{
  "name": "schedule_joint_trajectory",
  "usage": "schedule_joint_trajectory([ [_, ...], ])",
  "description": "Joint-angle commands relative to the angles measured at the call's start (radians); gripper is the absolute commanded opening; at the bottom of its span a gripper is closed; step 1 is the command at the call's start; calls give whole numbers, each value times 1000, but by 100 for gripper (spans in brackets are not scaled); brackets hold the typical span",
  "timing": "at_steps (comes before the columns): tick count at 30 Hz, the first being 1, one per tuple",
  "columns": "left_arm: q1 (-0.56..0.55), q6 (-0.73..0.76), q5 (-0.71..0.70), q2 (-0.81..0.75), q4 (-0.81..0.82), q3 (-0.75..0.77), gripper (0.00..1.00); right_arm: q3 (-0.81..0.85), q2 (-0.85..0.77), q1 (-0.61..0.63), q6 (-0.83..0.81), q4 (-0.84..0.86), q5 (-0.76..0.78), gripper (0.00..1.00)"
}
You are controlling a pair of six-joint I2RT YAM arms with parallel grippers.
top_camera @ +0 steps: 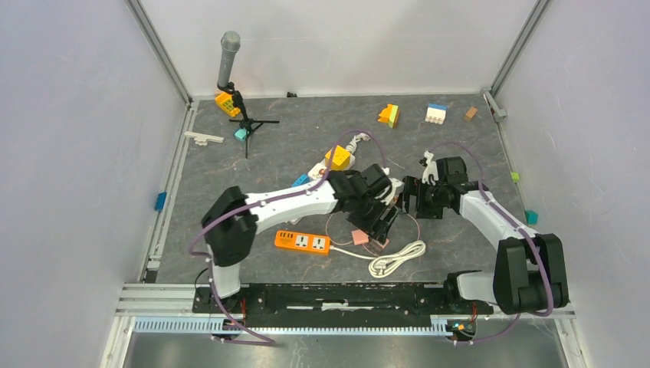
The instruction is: Insert the plug
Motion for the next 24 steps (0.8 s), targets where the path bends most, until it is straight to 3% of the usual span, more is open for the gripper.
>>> schedule_joint_trajectory([
  [1, -31, -66, 1, 104, -69, 125, 76, -7, -49, -32, 16, 11, 10, 98],
  [6, -59, -80, -38, 201, -125, 210, 74, -8, -53, -52, 1, -1, 8, 98],
  [14, -85, -82, -103, 275, -129, 242, 77, -12, -71, -62, -4, -5, 0, 98],
  [24, -131, -88, -217, 357, -159, 265, 72, -29, -96, -89, -3, -30, 59, 98],
])
